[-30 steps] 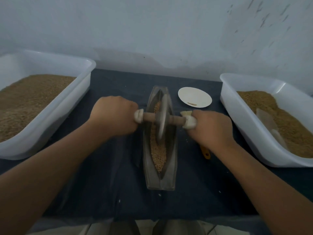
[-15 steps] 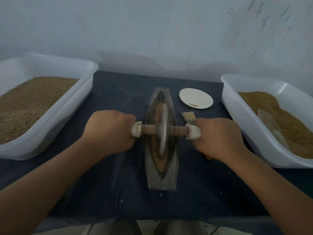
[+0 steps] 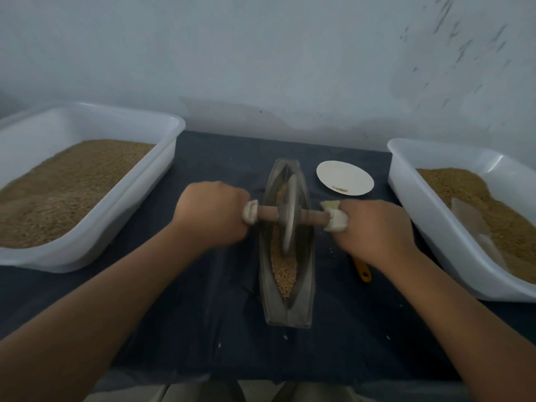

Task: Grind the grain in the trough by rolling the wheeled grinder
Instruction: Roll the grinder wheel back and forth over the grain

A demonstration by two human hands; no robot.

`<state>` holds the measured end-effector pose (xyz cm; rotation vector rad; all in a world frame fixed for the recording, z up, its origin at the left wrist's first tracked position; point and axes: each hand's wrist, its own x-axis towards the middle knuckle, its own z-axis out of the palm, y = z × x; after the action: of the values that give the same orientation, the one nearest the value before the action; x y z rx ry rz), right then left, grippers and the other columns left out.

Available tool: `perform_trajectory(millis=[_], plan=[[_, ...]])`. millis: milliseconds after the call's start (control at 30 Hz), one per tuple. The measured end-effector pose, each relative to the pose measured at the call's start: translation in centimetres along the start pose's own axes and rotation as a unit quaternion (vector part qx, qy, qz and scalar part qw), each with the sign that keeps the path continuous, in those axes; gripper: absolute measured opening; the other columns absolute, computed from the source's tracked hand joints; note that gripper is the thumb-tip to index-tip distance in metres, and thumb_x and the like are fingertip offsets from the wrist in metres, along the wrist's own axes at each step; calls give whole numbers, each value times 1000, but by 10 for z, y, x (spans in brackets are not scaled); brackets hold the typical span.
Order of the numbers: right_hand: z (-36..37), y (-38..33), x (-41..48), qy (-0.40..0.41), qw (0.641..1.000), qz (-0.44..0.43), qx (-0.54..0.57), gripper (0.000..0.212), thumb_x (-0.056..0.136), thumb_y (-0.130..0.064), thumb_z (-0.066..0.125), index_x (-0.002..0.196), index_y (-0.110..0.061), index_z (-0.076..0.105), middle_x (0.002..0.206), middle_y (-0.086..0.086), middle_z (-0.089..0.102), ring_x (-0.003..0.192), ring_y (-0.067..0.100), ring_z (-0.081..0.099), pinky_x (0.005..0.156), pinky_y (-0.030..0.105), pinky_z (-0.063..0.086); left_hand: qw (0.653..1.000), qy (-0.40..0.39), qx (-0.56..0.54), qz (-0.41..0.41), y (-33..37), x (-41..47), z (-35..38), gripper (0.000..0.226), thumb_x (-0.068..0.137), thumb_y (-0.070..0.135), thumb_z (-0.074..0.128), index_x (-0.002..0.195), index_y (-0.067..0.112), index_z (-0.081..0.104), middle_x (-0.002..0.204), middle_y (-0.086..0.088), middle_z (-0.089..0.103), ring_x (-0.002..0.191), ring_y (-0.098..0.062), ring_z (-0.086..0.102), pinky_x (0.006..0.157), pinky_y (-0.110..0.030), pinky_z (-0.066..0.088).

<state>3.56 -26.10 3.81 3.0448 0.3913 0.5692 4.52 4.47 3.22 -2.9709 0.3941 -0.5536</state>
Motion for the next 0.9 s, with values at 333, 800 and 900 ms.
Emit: perform_trajectory(millis=[333, 800, 900], plan=[[6, -2, 23, 42, 999, -11, -28, 38, 90, -60, 55, 68, -28, 50, 57, -8, 50, 54, 16, 52, 49, 31, 46, 998, -9, -28, -51, 5, -8, 4, 35, 91, 49, 58, 66, 27, 48, 60, 9, 51, 51, -10, 46, 48, -25, 25], [-7, 6, -29, -34, 998, -8, 50, 41, 73, -75, 42, 81, -40, 62, 63, -15, 60, 61, 7, 58, 56, 33, 51, 999, -14, 29, 39, 0, -19, -14, 30, 84, 52, 59, 68, 30, 46, 57, 9, 48, 48, -8, 43, 47, -26, 23], [3, 3, -2, -24, 1000, 7, 8, 36, 76, -71, 48, 73, -36, 54, 62, -13, 55, 61, 9, 55, 52, 29, 41, 999, -34, 8, 0, 0, -1, -10, 31, 87, 54, 58, 69, 30, 50, 60, 10, 52, 51, -9, 48, 48, -25, 28]])
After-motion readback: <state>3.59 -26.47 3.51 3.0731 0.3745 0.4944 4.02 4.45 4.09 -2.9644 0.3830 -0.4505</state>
